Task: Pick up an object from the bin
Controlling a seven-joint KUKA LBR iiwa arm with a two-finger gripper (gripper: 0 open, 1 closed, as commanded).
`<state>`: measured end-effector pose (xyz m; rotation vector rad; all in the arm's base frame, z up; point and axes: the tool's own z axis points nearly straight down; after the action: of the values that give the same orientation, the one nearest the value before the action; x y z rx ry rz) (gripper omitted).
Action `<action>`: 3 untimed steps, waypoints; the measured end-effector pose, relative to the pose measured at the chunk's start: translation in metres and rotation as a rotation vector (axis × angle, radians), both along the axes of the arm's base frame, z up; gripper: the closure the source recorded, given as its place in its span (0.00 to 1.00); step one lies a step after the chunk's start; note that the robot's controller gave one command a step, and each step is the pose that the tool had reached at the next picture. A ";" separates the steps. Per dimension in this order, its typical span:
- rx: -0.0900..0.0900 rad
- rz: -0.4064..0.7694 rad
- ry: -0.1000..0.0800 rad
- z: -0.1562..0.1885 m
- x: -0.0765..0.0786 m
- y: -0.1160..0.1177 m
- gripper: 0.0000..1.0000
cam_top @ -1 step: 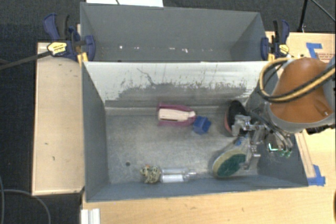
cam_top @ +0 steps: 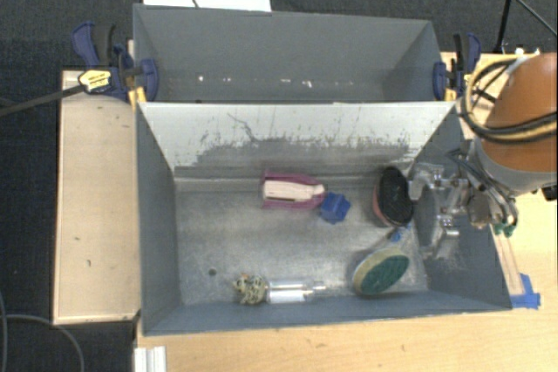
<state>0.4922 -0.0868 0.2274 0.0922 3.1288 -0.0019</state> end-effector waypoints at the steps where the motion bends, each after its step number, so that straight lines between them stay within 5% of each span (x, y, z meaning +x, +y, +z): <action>1: 0.002 0.278 0.014 -0.082 -0.005 0.031 0.00; 2: 0.003 0.269 0.021 -0.159 0.024 0.013 0.00; 3: 0.001 0.274 0.014 -0.155 0.026 0.014 1.00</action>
Offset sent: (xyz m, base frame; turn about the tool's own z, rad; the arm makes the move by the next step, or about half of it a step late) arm -0.0042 0.0301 -0.0800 -0.2761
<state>0.5178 -0.0727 0.0724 -0.3376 3.1260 0.0019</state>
